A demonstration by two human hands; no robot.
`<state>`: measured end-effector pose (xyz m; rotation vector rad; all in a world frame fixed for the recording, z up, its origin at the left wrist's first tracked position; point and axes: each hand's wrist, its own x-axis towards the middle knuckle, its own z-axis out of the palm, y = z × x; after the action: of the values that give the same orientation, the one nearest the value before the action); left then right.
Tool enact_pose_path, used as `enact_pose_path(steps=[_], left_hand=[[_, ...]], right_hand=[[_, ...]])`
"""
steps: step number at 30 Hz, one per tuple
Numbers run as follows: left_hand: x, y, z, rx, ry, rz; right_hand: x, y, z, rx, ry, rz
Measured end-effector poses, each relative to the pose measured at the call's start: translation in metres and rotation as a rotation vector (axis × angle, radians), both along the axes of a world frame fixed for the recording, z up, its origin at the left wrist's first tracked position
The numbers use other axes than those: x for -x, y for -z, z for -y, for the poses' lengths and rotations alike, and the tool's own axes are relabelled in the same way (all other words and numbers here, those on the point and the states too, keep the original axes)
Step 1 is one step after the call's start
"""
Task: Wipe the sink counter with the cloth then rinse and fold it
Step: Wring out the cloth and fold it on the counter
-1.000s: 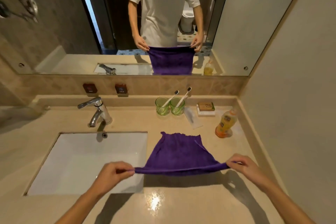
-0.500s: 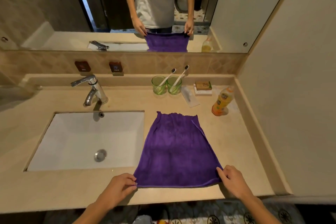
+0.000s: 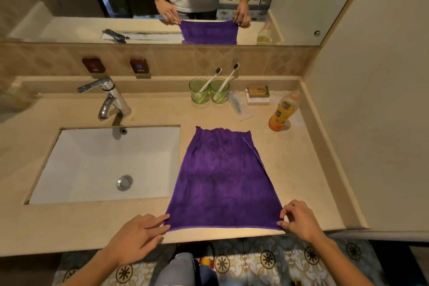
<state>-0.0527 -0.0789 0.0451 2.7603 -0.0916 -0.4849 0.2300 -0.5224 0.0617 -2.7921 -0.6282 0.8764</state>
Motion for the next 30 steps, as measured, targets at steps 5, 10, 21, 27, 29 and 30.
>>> enact_pose_path(steps=[5,10,21,27,29,30], left_hand=[[-0.018,-0.022,-0.013,-0.024,-0.097,0.014],[-0.087,-0.041,-0.028,0.099,-0.557,-0.001],[-0.276,-0.022,-0.025,0.394,-0.839,0.064],[-0.312,0.004,-0.013,0.165,-0.755,-0.005],[-0.319,0.011,-0.015,0.149,-0.776,-0.037],[-0.322,0.013,-0.017,0.154,-0.785,-0.053]], right_hand=[[-0.037,-0.005,-0.017,-0.137,0.069,-0.04],[-0.075,-0.022,-0.063,-0.249,0.132,-0.039],[-0.139,-0.003,-0.183,-0.401,0.22,0.119],[-0.151,0.018,-0.205,-0.248,0.257,0.161],[-0.153,0.023,-0.206,-0.23,0.283,0.143],[-0.155,0.025,-0.205,-0.231,0.286,0.137]])
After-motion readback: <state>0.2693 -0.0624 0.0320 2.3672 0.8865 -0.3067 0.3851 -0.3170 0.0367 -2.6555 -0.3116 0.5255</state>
